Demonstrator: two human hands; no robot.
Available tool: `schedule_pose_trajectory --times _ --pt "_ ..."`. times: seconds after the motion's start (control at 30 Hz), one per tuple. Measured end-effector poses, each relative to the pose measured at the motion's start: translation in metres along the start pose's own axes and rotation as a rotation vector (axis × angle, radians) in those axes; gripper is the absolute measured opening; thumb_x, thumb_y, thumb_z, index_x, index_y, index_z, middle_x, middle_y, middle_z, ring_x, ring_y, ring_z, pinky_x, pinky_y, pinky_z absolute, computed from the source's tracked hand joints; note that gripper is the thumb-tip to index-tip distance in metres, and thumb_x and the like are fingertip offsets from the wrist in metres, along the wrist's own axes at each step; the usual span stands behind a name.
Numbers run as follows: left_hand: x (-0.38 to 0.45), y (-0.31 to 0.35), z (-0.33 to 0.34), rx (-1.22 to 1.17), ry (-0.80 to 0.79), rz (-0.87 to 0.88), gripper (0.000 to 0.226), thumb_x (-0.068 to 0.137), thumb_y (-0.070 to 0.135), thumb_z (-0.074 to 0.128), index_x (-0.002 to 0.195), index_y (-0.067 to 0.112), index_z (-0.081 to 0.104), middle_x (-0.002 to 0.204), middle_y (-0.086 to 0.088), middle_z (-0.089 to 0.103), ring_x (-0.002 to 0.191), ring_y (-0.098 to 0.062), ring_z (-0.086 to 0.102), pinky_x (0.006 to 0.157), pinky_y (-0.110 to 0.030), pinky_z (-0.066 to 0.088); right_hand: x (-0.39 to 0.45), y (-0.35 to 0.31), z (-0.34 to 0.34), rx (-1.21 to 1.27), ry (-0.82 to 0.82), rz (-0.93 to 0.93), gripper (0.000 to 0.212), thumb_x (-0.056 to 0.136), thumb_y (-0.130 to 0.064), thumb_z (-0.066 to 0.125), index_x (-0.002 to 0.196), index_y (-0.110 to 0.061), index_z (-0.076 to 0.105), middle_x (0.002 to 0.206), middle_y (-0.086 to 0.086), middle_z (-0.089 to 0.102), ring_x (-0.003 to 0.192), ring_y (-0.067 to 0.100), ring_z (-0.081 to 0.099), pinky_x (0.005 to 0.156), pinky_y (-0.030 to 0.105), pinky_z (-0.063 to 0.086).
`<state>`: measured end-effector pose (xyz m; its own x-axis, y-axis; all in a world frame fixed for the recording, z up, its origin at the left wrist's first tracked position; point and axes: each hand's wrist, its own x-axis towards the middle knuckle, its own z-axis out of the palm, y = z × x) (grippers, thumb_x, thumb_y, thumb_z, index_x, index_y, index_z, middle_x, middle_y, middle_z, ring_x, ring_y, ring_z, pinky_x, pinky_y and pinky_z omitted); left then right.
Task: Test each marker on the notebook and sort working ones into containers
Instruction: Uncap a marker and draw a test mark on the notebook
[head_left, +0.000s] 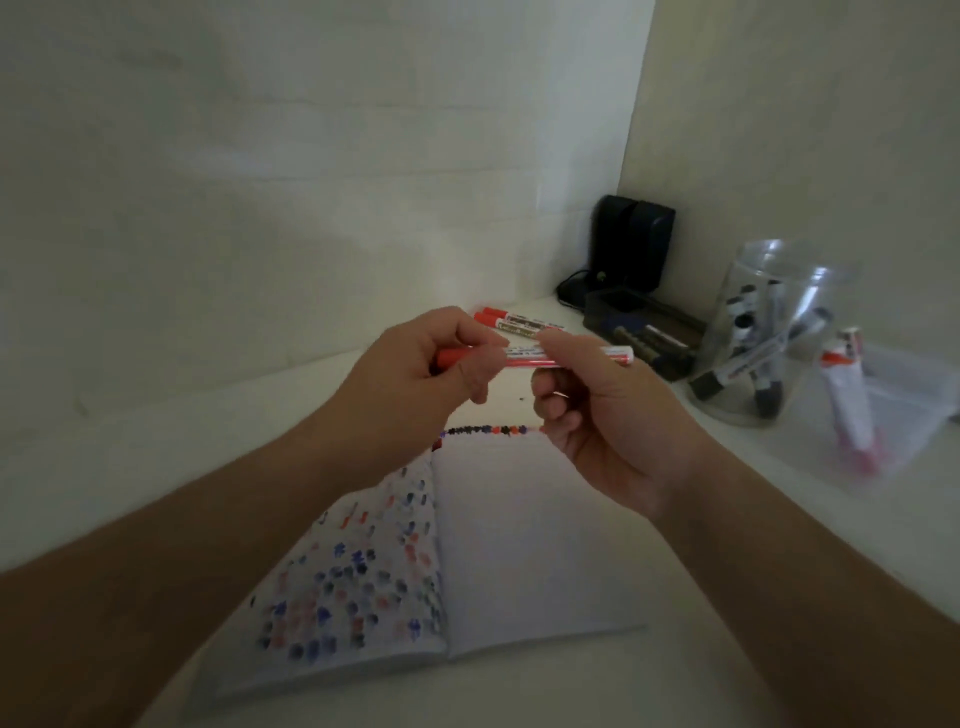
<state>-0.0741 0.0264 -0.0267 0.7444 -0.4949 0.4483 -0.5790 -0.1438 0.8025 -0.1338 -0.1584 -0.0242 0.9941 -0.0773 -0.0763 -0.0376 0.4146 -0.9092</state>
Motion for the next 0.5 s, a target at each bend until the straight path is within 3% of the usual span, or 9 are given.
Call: schedule_pose_trajectory --times 0.07,0.17,0.4,0.5 --pt "-0.004 0.016 0.028 -0.277 -0.009 -0.15 0.026 0.105 0.03 0.051 0.092 0.008 0.054 0.059 0.006 0.047 0.053 -0.01 0.035 0.05 -0.023 0.034 -0.019 0.0 -0.008 0.047 0.036 -0.026 0.016 0.1 -0.025 0.066 0.092 -0.013 0.068 0.068 0.004 0.062 0.052 0.007 0.051 0.042 0.014 0.04" --pt "-0.01 0.037 0.07 -0.534 -0.085 -0.335 0.025 0.108 0.026 0.048 0.086 0.014 0.044 0.059 0.003 0.035 0.055 -0.011 0.026 0.05 -0.025 0.021 -0.047 0.001 -0.026 0.056 0.143 -0.099 0.021 0.102 -0.023 0.064 0.085 -0.012 0.069 0.066 0.005 0.062 0.051 0.008 0.051 0.043 0.015 0.04" --pt "-0.015 0.065 0.154 -0.567 -0.224 -0.321 0.022 0.107 0.026 0.05 0.092 0.011 0.045 0.064 0.002 0.038 0.056 -0.011 0.032 0.053 -0.025 0.031 -0.105 -0.015 -0.087 0.031 0.33 -0.196 0.032 0.104 -0.02 0.061 0.073 -0.013 0.067 0.06 0.005 0.057 0.047 0.009 0.047 0.041 0.017 0.039" --pt "-0.005 0.075 0.182 -0.524 -0.333 -0.356 0.015 0.106 0.029 0.054 0.1 0.015 0.055 0.07 -0.001 0.049 0.06 -0.012 0.041 0.06 -0.028 0.037 -0.12 -0.029 -0.121 -0.014 0.434 -0.269 0.025 0.104 -0.024 0.061 0.084 -0.01 0.065 0.06 0.004 0.056 0.047 0.009 0.046 0.041 0.017 0.036"
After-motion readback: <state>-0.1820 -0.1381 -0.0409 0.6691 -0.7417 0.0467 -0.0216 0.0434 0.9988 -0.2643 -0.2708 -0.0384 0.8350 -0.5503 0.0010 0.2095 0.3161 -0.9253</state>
